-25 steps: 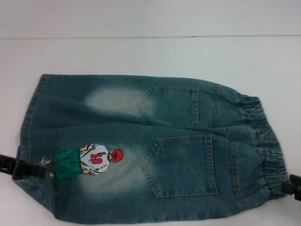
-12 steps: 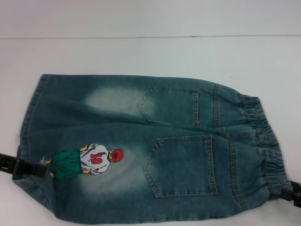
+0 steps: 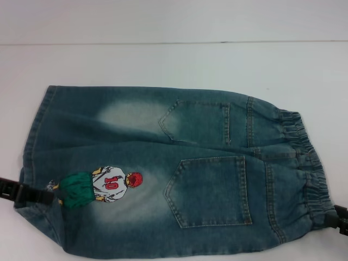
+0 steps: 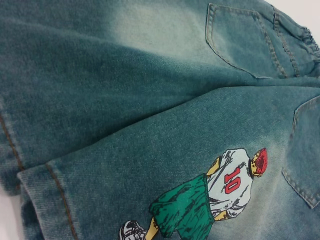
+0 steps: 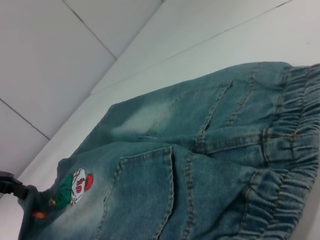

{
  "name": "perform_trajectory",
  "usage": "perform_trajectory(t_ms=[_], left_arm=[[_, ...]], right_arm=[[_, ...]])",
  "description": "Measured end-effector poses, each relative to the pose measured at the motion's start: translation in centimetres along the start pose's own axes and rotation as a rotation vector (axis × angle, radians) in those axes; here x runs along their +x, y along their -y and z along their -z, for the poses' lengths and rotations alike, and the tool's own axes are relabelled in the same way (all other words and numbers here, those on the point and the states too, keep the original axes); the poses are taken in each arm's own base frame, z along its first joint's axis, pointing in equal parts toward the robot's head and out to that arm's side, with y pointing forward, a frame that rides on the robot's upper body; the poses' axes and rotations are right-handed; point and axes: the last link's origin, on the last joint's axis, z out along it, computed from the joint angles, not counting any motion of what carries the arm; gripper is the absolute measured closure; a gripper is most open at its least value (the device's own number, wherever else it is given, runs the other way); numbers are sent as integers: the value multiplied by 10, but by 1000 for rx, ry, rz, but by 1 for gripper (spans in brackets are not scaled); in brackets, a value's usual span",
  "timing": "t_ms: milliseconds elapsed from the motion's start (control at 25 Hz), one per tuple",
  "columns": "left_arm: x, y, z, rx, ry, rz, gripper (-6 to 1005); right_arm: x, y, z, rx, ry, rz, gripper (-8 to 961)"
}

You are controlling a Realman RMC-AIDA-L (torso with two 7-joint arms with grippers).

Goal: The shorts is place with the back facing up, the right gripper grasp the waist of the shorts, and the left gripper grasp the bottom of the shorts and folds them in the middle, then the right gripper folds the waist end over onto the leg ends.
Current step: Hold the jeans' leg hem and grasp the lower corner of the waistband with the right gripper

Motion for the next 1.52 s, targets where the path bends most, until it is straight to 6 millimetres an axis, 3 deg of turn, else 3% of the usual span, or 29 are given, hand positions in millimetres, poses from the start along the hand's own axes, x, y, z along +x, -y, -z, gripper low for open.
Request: perform_trajectory(t_ms=[1520], left_arm=[[0,1,-1,-1,0,-4,952]], right_arm=[[4,-5,-5,-27,-18,-11,337]])
